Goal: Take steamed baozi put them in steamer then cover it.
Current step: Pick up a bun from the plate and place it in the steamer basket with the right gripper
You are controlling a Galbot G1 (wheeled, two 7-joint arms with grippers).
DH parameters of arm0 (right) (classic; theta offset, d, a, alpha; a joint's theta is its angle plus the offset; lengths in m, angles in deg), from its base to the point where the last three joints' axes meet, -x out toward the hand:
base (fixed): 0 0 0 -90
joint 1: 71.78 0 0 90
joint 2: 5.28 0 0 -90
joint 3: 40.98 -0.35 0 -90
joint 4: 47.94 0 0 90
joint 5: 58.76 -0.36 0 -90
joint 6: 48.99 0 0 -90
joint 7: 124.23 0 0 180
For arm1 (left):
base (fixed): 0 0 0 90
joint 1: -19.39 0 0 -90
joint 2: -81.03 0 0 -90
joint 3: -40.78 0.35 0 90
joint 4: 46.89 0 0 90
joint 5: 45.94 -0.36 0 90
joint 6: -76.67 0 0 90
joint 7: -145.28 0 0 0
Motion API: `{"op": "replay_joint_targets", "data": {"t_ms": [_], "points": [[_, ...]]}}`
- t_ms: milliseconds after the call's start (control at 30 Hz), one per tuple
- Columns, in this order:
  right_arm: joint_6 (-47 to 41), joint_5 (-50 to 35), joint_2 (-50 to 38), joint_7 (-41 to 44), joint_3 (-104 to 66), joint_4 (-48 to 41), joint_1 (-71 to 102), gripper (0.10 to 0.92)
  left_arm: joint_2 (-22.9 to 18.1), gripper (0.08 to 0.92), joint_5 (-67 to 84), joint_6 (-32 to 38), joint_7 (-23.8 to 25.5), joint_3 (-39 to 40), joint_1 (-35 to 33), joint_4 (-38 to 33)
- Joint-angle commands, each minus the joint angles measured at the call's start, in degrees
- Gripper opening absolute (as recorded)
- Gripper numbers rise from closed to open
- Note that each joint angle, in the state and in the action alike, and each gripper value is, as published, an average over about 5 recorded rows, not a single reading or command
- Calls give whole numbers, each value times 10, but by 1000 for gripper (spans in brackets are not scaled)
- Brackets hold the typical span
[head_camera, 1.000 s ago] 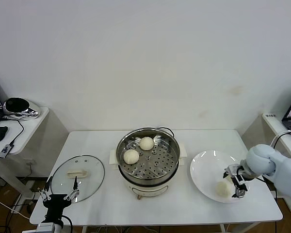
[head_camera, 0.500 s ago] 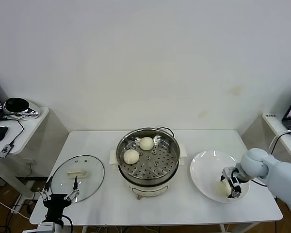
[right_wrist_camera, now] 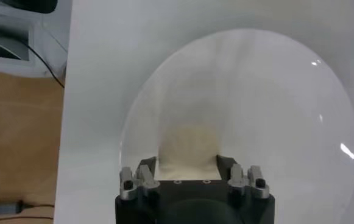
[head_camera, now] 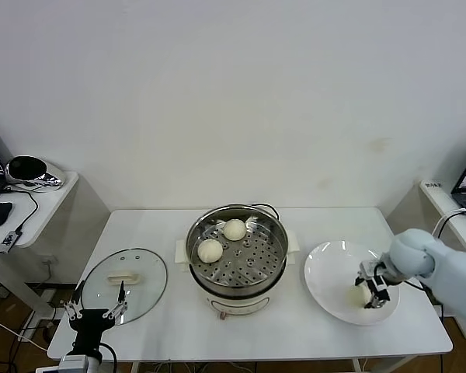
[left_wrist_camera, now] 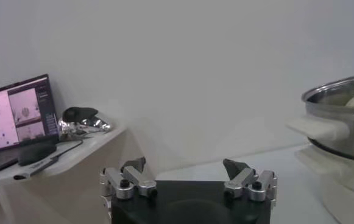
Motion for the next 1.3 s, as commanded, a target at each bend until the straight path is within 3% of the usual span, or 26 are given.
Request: {"op": "replay_joint_targets", "data": {"t_ms": [33,300,533,900,1300], "points": [[-1,-92,0,29,84,7,-230,628,2,823,1,-1,0,1,2,0],[1,-187,101,22,230,2,-473,635,4,823,4,0,0,2,6,1],[50,-236,232,-16,280,14,-498,636,3,823,6,1,-1,1,8,4],[184,-216,382,-29,350,-19,-441,636,0,823,11,3,-2,-9,5,2],[285,-139,428,-17,385,-47,-414,645,-5,823,14,4,-2,-10,12,6]]}}
